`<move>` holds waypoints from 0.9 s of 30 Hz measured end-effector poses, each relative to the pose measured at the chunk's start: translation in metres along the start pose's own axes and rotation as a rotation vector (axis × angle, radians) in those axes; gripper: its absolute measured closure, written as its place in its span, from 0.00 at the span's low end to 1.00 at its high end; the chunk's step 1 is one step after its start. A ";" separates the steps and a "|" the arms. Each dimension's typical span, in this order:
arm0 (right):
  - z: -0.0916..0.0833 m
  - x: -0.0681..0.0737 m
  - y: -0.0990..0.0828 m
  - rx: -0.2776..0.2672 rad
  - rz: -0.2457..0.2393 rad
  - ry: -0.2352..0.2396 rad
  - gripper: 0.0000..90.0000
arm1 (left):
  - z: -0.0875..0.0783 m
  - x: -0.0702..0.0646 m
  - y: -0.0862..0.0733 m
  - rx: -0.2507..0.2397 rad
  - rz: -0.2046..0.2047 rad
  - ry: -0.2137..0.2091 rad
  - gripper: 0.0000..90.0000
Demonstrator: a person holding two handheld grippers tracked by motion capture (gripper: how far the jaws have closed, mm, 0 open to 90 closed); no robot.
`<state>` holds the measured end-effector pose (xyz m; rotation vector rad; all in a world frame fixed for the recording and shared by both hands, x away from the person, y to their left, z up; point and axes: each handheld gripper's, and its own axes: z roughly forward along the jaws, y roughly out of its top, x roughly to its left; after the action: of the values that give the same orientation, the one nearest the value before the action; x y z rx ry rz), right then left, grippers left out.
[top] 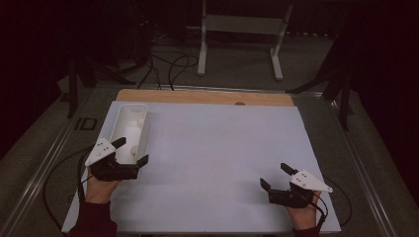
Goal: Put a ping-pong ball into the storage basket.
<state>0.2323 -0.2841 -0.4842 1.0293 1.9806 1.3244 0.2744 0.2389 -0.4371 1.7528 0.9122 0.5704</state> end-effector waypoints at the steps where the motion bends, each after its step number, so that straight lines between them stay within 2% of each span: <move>1: 0.000 0.000 0.000 0.000 0.005 0.000 0.09 | 0.000 -0.001 -0.001 0.001 0.005 0.000 0.01; 9: -0.001 0.000 0.002 -0.010 0.004 0.000 0.09 | 0.001 -0.004 -0.009 -0.008 0.031 -0.024 0.01; 27: -0.003 -0.002 0.005 -0.022 -0.003 0.001 0.09 | 0.006 -0.006 -0.020 0.011 0.042 -0.039 0.01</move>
<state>0.2324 -0.2858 -0.4782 1.0154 1.9638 1.3422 0.2693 0.2342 -0.4577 1.7909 0.8550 0.5576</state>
